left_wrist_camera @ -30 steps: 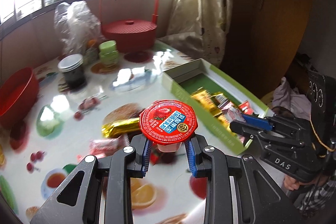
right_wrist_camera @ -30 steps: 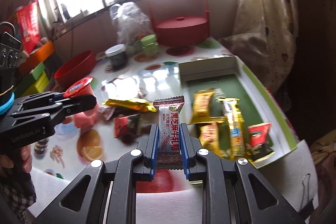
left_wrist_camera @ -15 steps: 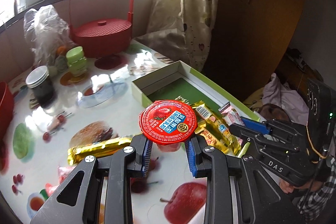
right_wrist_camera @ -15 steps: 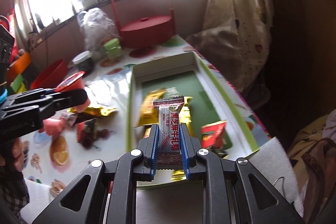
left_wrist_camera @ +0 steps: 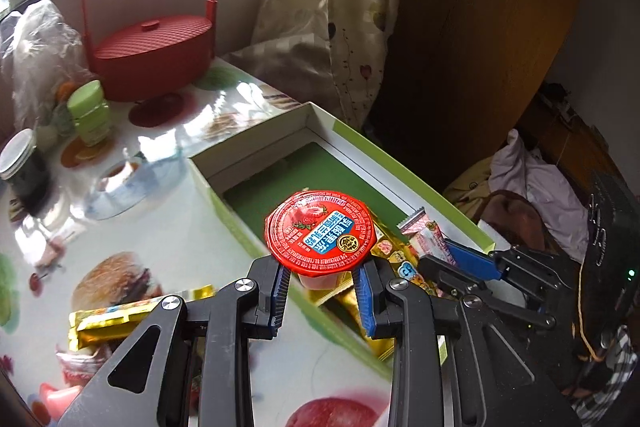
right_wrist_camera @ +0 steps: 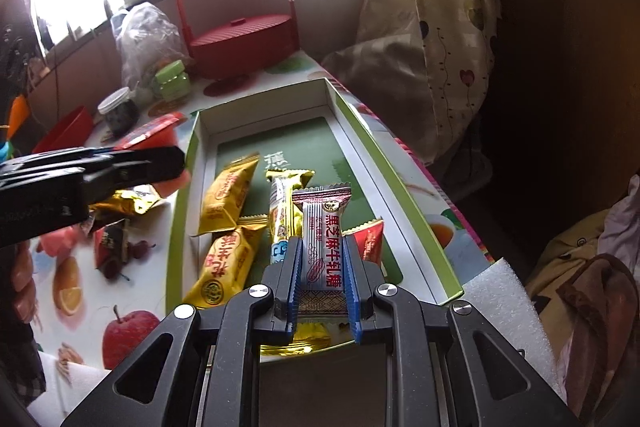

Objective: Organize snacks
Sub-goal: 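Carry the milk candy with the right gripper while the left gripper carries the jelly cup over the box, then release the milk candy with the right gripper while the left gripper sets the jelly cup in the box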

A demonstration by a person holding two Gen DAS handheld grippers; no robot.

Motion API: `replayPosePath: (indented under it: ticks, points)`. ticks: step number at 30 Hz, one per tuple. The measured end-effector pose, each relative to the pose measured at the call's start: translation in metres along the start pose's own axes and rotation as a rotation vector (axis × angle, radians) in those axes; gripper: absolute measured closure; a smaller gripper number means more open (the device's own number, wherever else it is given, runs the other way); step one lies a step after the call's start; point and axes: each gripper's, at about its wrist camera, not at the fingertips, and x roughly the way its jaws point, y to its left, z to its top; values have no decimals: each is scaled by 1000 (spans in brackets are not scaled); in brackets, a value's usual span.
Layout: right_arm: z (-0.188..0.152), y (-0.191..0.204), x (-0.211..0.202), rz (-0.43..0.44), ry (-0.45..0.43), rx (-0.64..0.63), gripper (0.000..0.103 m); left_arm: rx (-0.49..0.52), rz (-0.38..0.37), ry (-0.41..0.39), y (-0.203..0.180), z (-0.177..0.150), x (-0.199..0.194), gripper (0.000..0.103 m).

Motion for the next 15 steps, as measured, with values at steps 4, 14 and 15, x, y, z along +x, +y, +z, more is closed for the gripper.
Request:
replayPosePath:
  ticks: [4,14,15]
  points:
    - [-1,-3,4,-6,-6,5,84,4,-7,21,-5,2,11,73]
    - [0,-4,8,13,-5,12,84,15,-6,60,-15,7,33,73]
    - [0,-4,8,15,-5,11,84,18,-7,62,-15,7,34,73]
